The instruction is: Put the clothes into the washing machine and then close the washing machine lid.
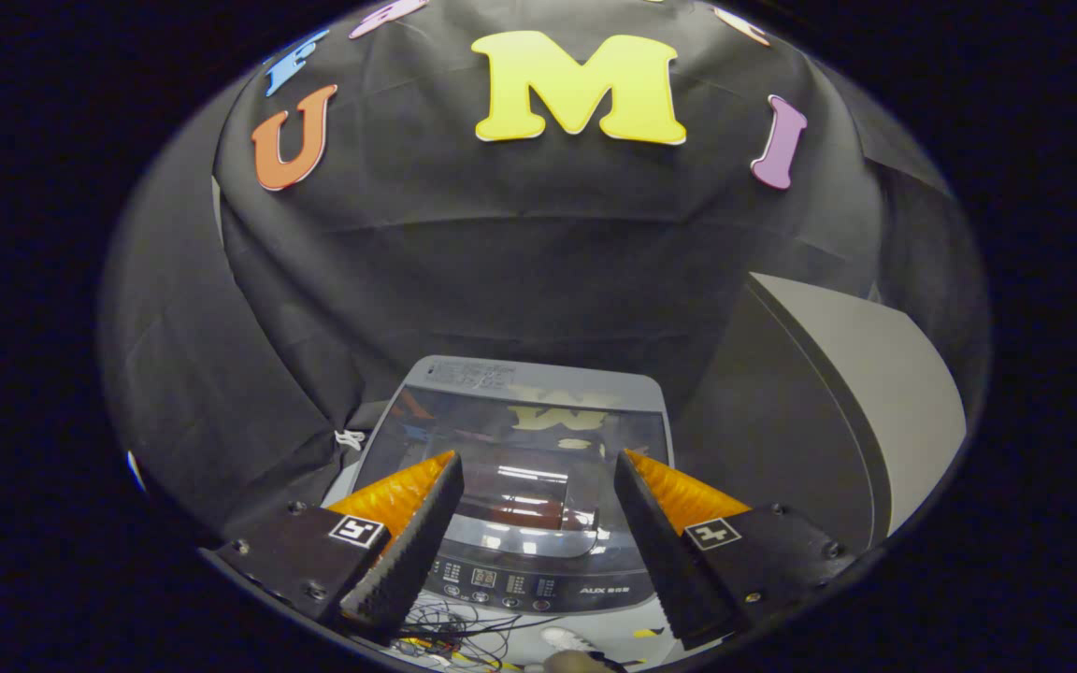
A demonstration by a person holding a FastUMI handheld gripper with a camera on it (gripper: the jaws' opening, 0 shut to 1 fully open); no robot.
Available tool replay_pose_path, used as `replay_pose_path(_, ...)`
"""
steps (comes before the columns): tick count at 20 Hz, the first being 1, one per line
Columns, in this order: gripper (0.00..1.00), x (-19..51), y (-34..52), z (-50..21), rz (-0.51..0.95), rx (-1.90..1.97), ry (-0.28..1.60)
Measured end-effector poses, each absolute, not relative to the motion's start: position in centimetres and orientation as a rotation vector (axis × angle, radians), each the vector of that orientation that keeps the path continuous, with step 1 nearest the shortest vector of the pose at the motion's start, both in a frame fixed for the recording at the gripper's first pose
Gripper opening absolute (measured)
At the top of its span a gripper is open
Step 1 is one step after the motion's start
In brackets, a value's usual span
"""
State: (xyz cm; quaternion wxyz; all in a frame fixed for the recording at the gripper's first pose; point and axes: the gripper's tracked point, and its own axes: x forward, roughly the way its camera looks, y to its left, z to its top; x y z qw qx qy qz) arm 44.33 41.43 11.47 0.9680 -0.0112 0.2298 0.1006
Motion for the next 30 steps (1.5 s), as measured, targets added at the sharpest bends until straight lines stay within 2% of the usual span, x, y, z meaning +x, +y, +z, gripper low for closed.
replay_pose_path(7,1.0,38.2,35.7,13.6,0.221,0.064,0.361)
replay_pose_path(15,1.0,30.1,21.7,13.5,0.17,0.046,0.135)
replay_pose_path(23,1.0,23.0,7.5,9.7,0.09,0.03,0.033)
replay_pose_path(30,1.0,17.1,1.0,5.2,0.098,0.034,0.039)
